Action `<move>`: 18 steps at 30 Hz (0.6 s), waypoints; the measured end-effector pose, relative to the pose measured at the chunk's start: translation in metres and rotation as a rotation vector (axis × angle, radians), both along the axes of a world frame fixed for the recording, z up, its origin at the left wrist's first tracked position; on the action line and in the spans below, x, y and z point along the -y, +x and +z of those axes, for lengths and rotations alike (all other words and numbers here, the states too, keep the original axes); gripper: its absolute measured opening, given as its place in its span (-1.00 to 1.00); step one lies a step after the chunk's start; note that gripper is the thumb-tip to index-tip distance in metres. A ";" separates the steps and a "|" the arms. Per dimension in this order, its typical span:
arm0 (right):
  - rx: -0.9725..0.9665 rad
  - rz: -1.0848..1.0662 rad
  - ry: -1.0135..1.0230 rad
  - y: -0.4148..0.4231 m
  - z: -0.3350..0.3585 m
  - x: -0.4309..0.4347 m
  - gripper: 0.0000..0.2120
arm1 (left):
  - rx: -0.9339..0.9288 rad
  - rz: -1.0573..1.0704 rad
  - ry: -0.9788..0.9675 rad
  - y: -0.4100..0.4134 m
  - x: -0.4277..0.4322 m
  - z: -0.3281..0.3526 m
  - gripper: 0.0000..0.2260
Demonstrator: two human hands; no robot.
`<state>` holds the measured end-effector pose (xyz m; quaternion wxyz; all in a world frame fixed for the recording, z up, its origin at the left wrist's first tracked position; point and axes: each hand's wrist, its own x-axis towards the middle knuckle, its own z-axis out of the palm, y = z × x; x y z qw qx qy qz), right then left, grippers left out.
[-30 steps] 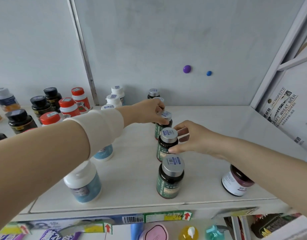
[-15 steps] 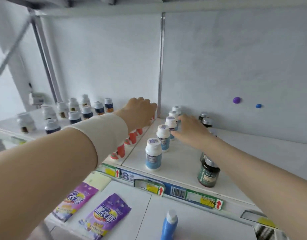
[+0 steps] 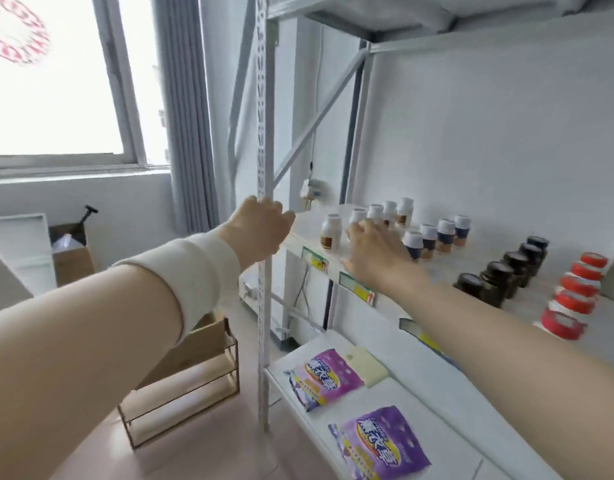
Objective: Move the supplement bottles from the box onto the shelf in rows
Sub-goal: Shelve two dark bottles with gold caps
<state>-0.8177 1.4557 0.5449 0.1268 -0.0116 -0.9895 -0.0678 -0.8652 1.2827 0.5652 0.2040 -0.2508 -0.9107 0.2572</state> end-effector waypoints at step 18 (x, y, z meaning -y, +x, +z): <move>0.280 0.375 0.220 -0.308 -0.171 0.234 -0.59 | 0.344 0.335 0.117 -0.249 0.242 -0.187 -0.66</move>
